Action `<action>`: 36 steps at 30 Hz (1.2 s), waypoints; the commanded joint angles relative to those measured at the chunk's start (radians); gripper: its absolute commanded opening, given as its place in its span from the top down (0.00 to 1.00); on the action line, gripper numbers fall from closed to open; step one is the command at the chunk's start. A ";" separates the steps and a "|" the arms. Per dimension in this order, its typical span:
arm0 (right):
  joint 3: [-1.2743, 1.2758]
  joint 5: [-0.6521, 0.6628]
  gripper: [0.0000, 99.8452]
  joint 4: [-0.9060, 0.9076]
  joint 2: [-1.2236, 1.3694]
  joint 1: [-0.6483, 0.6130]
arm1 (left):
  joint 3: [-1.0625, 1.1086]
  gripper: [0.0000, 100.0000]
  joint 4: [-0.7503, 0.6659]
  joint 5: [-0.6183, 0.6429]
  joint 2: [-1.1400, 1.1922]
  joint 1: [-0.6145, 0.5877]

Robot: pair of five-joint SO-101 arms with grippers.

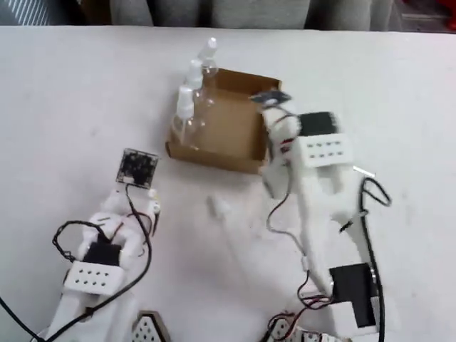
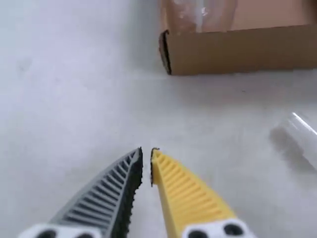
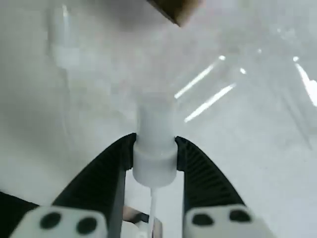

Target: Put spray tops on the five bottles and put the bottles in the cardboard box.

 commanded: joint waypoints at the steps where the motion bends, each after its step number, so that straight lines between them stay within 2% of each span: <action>1: -0.037 -0.163 0.98 -0.054 -0.039 -0.196 | -0.087 0.95 0.005 0.003 -0.027 -0.082; 7: 0.005 -0.361 0.98 -0.260 0.013 -0.392 | -0.107 0.95 0.003 0.003 -0.027 -0.136; 12: 0.060 -0.534 0.97 -0.479 0.180 -0.450 | -0.109 0.95 0.003 0.005 -0.027 -0.142; 15: 0.054 -0.543 0.90 -0.513 0.265 -0.470 | -0.109 0.95 0.003 0.005 -0.027 -0.142; 19: -0.011 -0.543 0.74 -0.444 0.305 -0.495 | -0.109 0.95 0.003 0.005 -0.027 -0.139; 22: -0.068 -0.540 0.69 -0.375 0.305 -0.490 | -0.109 0.95 0.003 0.005 -0.027 -0.134; 27: -0.190 -0.408 0.70 -0.191 0.303 -0.441 | -0.103 0.95 0.003 0.005 -0.027 -0.119; 32: -0.313 -0.396 0.82 0.002 0.289 -0.305 | -0.084 0.95 0.005 0.003 -0.027 -0.058; 36: -0.307 -0.396 0.84 0.015 0.232 -0.174 | -0.083 0.95 0.006 0.003 -0.027 -0.054</action>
